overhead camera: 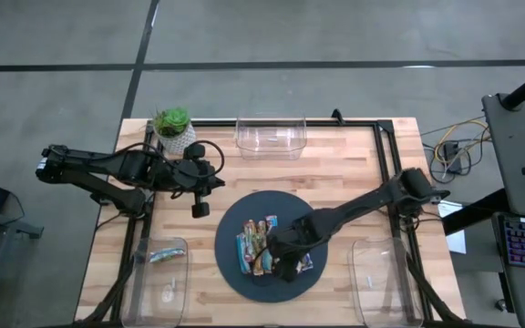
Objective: Pick and place Granola Bars by type
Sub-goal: Put the yellow granola bar into the bottom right transparent bin
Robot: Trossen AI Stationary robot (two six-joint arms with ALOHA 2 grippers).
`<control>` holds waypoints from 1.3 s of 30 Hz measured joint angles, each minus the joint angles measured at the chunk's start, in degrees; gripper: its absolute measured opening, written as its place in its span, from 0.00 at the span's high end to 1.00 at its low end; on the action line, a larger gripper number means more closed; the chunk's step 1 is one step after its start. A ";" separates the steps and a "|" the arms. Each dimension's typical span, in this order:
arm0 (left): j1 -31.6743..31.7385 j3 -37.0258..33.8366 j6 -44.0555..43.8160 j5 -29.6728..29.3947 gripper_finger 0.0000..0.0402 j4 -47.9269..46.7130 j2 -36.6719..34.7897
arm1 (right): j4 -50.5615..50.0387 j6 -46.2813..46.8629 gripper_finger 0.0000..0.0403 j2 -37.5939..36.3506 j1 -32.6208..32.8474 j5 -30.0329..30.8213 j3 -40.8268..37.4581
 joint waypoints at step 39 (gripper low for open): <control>8.87 0.02 4.91 12.77 1.00 13.85 -0.04 | -2.44 -22.10 0.88 -21.99 -23.09 4.41 0.00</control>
